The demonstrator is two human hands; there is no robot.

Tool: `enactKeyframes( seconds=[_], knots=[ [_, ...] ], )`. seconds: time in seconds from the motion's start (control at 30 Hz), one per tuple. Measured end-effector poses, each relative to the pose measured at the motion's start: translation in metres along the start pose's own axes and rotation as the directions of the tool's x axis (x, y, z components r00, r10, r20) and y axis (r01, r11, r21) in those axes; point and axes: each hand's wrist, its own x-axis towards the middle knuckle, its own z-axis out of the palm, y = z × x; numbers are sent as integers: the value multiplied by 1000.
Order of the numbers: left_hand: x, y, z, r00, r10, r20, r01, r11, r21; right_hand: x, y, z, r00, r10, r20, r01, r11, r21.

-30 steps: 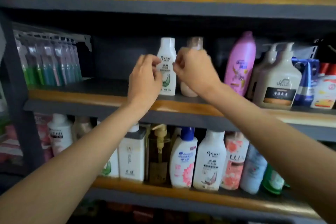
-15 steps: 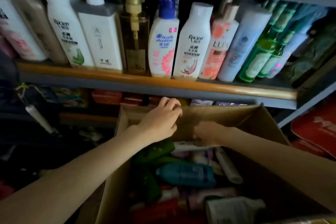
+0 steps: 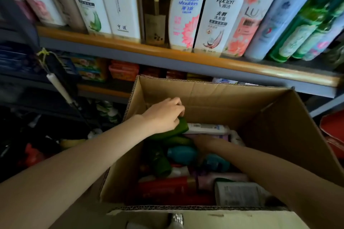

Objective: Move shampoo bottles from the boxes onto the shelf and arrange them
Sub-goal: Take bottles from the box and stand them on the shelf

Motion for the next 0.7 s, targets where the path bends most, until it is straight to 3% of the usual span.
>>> enactKeyframes(
  seconds=[0.13,0.2,0.3,0.43,0.5,0.57,0.63,0.7],
  knots=[
    [4,6,-5,991,-59,118,64,997,-38,-8,9,-2,997,-68,-23,67,997,-42],
    [5,8,-6,991,-62,122,68,997,-45,-7,10,-2,998,-32,49,37,995,-91],
    [2,9,-3,987,-76,140,85,994,-62,-6,-2,7,987,64,146,-18,955,-297],
    [-4,5,7,961,-99,257,110,993,-29,-1,-14,12,994,83,77,-54,947,-315],
    [-7,1,8,949,-125,289,143,989,-43,-7,-14,7,995,75,62,-61,977,-204],
    [-8,-1,4,918,-184,351,227,970,-85,-23,-9,-6,991,63,116,-72,995,75],
    [-9,0,-4,806,-285,518,393,913,-110,-45,-2,-28,972,13,236,-116,897,426],
    [-11,1,-11,641,-346,685,619,761,-195,-73,1,-59,957,-29,288,-148,805,574]
  ],
)
